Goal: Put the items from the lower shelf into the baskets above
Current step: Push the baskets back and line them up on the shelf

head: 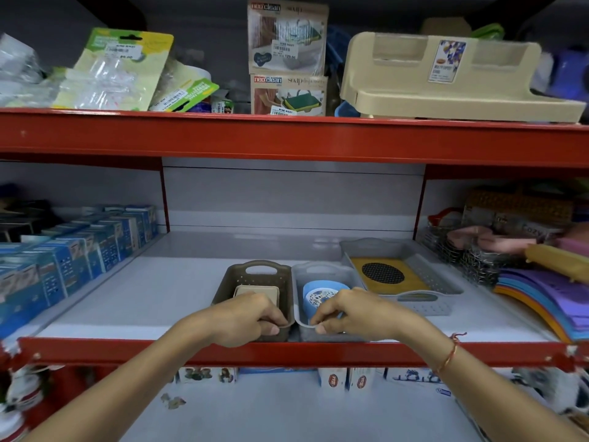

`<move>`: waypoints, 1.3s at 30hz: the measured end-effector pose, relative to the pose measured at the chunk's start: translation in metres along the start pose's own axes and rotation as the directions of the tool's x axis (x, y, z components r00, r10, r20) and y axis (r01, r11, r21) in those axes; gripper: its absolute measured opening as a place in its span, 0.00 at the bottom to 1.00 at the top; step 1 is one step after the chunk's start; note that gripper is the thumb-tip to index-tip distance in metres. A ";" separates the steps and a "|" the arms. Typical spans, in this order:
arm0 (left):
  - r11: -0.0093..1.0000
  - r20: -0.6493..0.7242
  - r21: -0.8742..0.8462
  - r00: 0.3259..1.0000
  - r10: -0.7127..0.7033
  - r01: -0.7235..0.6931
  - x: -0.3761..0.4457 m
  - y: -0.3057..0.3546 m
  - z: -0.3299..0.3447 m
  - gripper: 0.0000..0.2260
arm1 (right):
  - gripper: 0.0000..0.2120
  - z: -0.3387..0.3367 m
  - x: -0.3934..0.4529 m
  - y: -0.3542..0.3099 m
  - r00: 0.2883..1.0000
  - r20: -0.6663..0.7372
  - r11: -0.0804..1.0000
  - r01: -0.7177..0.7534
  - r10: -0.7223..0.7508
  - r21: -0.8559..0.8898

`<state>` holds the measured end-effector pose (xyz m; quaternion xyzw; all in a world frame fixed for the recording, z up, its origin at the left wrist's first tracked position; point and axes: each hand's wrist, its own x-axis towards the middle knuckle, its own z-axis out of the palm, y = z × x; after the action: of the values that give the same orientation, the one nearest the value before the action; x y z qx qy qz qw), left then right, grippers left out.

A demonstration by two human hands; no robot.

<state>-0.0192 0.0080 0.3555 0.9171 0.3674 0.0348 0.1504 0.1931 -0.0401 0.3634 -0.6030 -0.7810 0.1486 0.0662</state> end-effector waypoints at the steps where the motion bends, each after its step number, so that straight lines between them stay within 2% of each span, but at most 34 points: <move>1: 1.000 0.005 0.004 1.000 -0.010 0.010 -0.001 0.001 0.000 0.13 | 0.12 0.000 -0.001 0.000 1.000 0.000 1.000 0.009 -0.009 0.008; 3: 0.999 0.008 0.007 0.999 -0.032 0.032 -0.001 0.003 -0.001 0.12 | 0.13 -0.002 -0.006 0.001 0.999 -0.039 0.998 0.027 -0.025 0.055; 5: 0.999 -0.044 0.036 0.998 -0.039 0.041 0.001 0.006 -0.002 0.13 | 0.15 -0.009 -0.008 0.009 0.986 -0.168 0.994 0.006 0.011 0.106; 8: 0.992 -0.154 0.109 0.987 -0.042 0.060 0.004 0.013 -0.001 0.14 | 0.15 -0.020 -0.005 0.041 0.920 -0.361 0.984 -0.175 0.151 -0.036; 9: 0.991 -0.171 0.119 0.984 -0.043 0.064 0.005 0.014 0.000 0.14 | 0.16 -0.022 -0.004 0.054 0.910 -0.360 0.963 -0.253 0.205 -0.090; 11: 0.988 -0.188 0.134 0.981 -0.049 0.075 0.006 0.019 0.004 0.14 | 0.17 -0.019 -0.007 0.074 0.916 -0.245 0.923 -0.358 0.317 -0.142; 12: 0.986 -0.196 0.146 0.979 -0.054 0.083 0.006 0.022 0.007 0.14 | 0.17 -0.016 -0.010 0.081 0.920 -0.181 0.914 -0.375 0.347 -0.156; 14: 0.980 -0.207 0.172 0.976 -0.062 0.099 0.004 0.029 0.012 0.14 | 0.18 -0.011 -0.018 0.086 0.930 -0.139 0.918 -0.360 0.340 -0.167; 17: 0.980 -0.213 0.159 0.973 -0.087 0.122 0.000 0.039 0.017 0.13 | 0.17 -0.009 -0.031 0.088 0.938 -0.184 0.930 -0.323 0.292 -0.172; 21: 0.975 -0.210 0.144 0.968 -0.139 0.171 -0.009 0.055 0.023 0.11 | 0.06 -0.010 -0.050 0.087 0.940 -0.196 0.926 -0.318 0.280 -0.202; 22: 0.972 -0.211 0.149 0.966 -0.149 0.182 -0.012 0.060 0.024 0.11 | 0.05 -0.010 -0.055 0.084 0.939 -0.202 0.925 -0.319 0.279 -0.205; 25: 0.967 -0.208 0.153 0.964 -0.168 0.202 -0.020 0.077 0.024 0.11 | 0.11 -0.006 -0.066 0.076 0.935 -0.249 0.929 -0.306 0.253 -0.207; 29: 0.966 -0.199 0.120 0.959 -0.201 0.227 -0.028 0.088 0.026 0.12 | 0.14 0.004 -0.076 0.064 0.933 -0.285 0.923 -0.295 0.222 -0.248; 33: 0.960 -0.200 0.113 0.952 -0.230 0.256 -0.032 0.097 0.029 0.13 | 0.23 0.009 -0.081 0.052 0.921 -0.323 0.908 -0.311 0.216 -0.280; 37: 0.950 -0.234 0.134 0.941 -0.246 0.282 -0.033 0.103 0.033 0.12 | 0.21 0.010 -0.086 0.044 0.919 -0.323 0.895 -0.329 0.228 -0.303; 39: 0.945 -0.347 0.167 0.914 -0.212 0.283 -0.033 0.106 0.031 0.13 | 0.17 0.007 -0.091 0.036 0.909 -0.366 0.898 -0.318 0.198 -0.304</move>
<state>0.0329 -0.0949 0.3598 0.8554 0.5023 0.1261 -0.0084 0.2487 -0.1203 0.3526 -0.7203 -0.6849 -0.0898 0.0632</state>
